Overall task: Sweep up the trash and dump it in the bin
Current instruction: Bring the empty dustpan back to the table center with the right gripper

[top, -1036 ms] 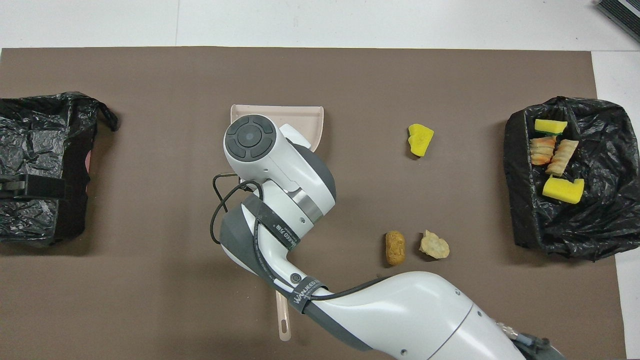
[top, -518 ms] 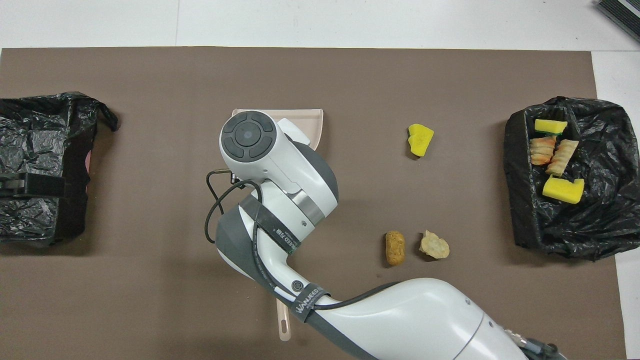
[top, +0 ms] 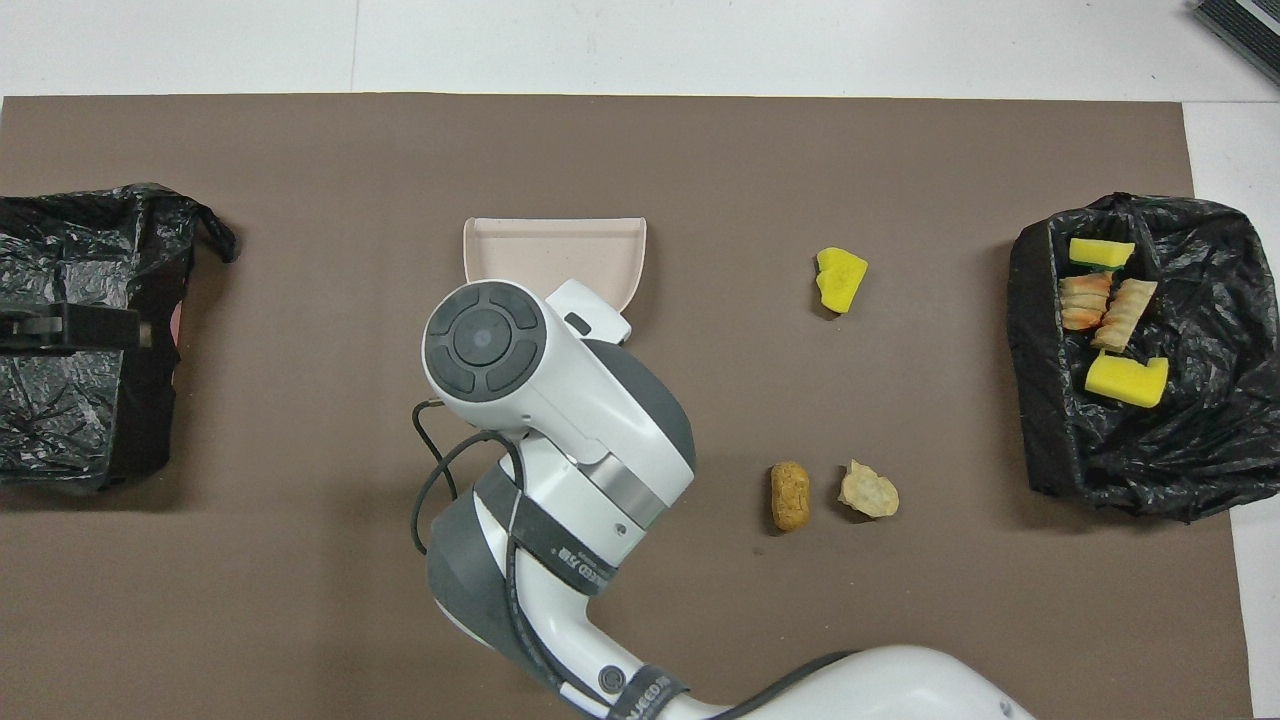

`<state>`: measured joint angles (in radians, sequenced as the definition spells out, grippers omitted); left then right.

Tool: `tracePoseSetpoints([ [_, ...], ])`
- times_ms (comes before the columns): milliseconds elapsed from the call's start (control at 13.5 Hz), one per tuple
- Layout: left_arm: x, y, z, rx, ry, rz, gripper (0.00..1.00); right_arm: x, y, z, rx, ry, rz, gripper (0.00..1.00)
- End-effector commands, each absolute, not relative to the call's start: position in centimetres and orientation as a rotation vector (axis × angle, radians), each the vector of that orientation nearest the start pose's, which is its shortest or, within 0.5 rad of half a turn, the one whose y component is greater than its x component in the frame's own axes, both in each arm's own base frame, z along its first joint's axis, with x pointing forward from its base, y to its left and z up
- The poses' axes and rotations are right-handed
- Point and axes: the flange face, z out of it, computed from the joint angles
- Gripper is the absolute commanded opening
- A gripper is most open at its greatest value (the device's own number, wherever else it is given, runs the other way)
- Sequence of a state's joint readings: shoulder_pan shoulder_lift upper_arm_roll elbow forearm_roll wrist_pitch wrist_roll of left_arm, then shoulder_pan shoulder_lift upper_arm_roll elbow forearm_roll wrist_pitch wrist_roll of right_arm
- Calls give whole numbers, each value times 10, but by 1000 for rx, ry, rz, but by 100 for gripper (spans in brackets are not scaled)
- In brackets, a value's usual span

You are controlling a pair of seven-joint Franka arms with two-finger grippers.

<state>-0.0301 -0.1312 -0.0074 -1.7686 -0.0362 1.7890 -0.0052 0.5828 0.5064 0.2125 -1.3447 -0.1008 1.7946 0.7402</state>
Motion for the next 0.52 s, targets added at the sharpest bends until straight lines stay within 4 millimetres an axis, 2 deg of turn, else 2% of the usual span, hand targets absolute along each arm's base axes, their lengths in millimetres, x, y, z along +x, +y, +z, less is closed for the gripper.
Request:
tracePoseSetpoints([
  [0, 555, -23, 609, -3158, 34, -324, 100, 462, 455, 439, -3208, -123, 88, 98],
  [148, 572, -30, 599, -3159, 24, -365, 100, 441, 453, 433, -3224, -194, 110, 100],
  [222, 582, -35, 590, -3164, -22, -362, 100, 424, 457, 427, -3201, -238, 110, 100],
  [296, 592, -44, 589, -3170, -78, -382, 100, 412, 453, 416, -3159, -224, 100, 100],
  [370, 598, -62, 590, -3177, -77, -400, 100, 399, 449, 405, -3124, -219, 83, 100],
  [444, 602, -80, 582, -3183, -65, -404, 100, 385, 446, 396, -3109, -234, 60, 100],
])
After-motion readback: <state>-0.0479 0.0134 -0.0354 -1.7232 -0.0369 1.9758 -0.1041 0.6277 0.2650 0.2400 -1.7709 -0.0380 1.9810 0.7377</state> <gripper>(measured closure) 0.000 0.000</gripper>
